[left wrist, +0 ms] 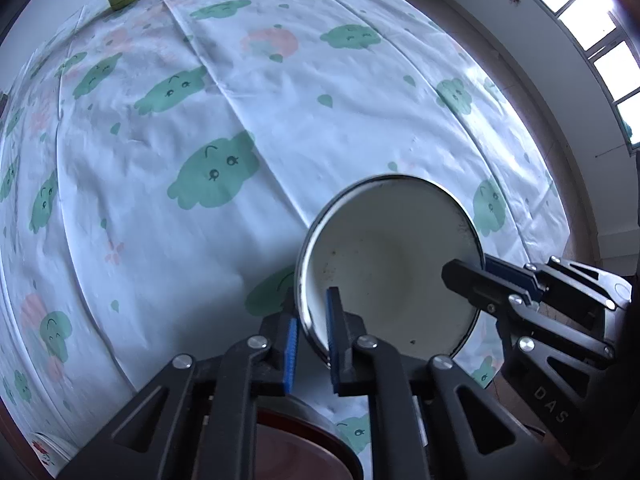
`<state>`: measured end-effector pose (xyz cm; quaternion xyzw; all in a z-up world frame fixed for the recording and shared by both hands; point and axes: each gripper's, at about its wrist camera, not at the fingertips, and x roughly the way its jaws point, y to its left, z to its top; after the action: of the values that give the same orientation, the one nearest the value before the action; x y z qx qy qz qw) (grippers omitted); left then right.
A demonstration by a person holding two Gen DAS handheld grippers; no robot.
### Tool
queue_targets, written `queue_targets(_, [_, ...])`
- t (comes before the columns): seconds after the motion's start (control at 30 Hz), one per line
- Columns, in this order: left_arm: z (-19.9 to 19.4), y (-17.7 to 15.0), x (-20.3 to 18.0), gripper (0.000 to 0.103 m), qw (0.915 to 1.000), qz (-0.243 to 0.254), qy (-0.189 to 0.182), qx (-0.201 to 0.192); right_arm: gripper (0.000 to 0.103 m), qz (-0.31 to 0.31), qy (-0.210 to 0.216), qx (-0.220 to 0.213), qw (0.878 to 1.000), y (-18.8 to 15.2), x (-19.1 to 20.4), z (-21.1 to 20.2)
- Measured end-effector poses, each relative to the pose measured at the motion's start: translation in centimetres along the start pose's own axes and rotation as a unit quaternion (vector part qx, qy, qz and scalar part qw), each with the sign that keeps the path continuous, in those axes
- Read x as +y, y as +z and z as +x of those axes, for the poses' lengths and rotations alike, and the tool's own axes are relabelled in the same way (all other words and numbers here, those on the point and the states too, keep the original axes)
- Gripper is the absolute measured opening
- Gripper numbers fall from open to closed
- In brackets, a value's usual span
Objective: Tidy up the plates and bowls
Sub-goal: 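Close both grippers on the rim of the cream enamel bowl, then lift the cream enamel bowl and lower it into the stacked bowls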
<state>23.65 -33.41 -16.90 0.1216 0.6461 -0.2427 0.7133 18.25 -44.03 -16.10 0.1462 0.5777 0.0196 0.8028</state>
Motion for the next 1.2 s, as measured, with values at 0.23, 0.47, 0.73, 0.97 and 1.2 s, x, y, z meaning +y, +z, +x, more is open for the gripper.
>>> queue_targets(0.23, [0.0, 0.1, 0.1, 0.007, 1.0000, -0.003, -0.002, -0.002, 0.012, 0.000, 0.000, 0.000, 1.000, 0.0, 0.0, 0.0])
queue_targets(0.47, [-0.2, 0.1, 0.8, 0.007, 1.0000, -0.005, -0.004, 0.000, 0.012, 0.004, 0.003, 0.000, 1.000, -0.1, -0.2, -0.1])
queue_targets(0.73, [-0.6, 0.0, 0.5, 0.006, 1.0000, -0.005, 0.001, -0.008, 0.011, 0.007, 0.003, -0.004, 1.000, -0.1, -0.1, -0.4])
queue_targets(0.97, [-2.1, -0.2, 0.5, 0.006, 0.9999, -0.008, -0.004, -0.014, 0.011, 0.003, 0.005, -0.007, 1.000, 0.1, 0.4, -1.7])
queue_targets(1.2, [-4.8, -1.1, 1.0, 0.006, 0.9996, -0.014, -0.001, -0.025, 0.011, -0.003, 0.017, -0.013, 1.000, 0.4, 1.5, -3.6])
